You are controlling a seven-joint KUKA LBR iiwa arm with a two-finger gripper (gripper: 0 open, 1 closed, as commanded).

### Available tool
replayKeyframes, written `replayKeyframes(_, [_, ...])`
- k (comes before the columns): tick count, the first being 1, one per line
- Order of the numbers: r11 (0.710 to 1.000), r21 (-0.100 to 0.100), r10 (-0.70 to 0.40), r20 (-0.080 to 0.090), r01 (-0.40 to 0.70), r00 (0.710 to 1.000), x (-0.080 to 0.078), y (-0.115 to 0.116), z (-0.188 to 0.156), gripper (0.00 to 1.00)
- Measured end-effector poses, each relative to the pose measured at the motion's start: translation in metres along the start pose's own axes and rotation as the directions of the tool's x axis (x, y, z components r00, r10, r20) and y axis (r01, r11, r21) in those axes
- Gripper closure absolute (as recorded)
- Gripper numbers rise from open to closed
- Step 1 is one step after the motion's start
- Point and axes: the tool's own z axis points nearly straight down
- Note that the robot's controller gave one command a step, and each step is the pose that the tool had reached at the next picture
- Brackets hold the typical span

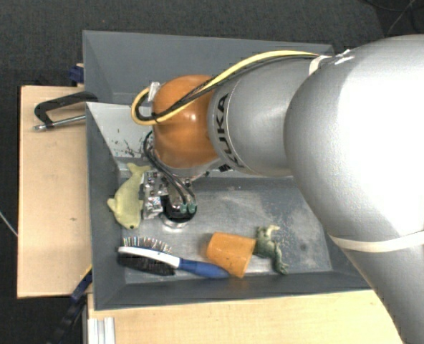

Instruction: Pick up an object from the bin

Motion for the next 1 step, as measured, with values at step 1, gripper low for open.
replayKeyframes(1, [0.917,0.005,0.400,-0.003,-0.399,0.917,-0.0019,-0.0363,-0.0033,1.00])
